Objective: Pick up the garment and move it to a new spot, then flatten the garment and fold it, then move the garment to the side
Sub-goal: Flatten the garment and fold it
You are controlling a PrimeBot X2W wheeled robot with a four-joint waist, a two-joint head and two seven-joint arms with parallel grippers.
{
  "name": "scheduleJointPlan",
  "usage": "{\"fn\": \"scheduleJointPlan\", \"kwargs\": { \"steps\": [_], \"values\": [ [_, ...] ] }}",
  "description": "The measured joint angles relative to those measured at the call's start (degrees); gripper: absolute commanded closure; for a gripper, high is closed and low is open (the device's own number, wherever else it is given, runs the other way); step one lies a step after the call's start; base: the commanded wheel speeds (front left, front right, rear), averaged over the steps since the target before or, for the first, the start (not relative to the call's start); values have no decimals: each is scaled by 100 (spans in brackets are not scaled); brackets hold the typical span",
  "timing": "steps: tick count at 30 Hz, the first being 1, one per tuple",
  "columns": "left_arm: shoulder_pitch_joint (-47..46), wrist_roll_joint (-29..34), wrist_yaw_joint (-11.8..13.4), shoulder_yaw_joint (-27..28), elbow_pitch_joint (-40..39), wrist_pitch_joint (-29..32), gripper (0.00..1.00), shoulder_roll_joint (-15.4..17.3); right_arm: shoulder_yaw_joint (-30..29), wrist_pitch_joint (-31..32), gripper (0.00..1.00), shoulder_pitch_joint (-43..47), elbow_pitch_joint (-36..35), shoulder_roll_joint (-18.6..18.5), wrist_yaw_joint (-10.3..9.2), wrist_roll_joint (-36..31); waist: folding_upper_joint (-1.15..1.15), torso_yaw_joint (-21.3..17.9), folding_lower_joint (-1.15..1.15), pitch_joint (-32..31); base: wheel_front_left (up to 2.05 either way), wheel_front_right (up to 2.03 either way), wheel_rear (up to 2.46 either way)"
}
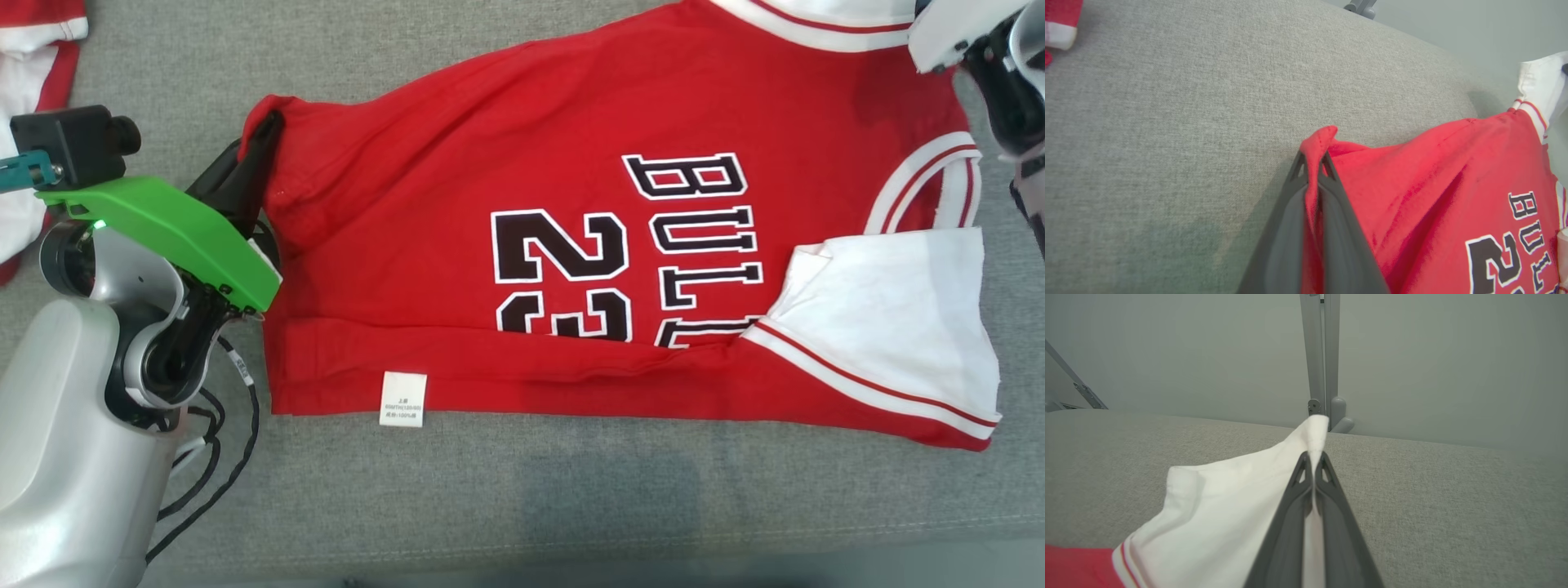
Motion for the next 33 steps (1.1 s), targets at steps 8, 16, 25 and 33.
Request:
{"fn": "scheduleJointPlan", "kwargs": {
  "steps": [8,16,25,33],
  "values": [
    [489,-97,-53,38,-463,-110,100,78,-82,-208,100,1456,-1390,-245,0,550,0,-177,0,-335,0,0,0],
    [1391,-308,103,287,-1100,-301,100,258,-812,-288,100,3602,-2681,-96,-1,698,0,-343,0,-787,0,0,0],
    [1964,-393,116,328,-916,-516,100,250,-1300,-324,100,5371,-3706,818,-2,691,0,-548,0,-1281,0,0,0],
    [2425,-436,89,379,-804,-742,100,220,-1437,-230,100,5601,-3502,976,-2,505,0,-853,-1,-1506,0,0,0]
  ]
}}
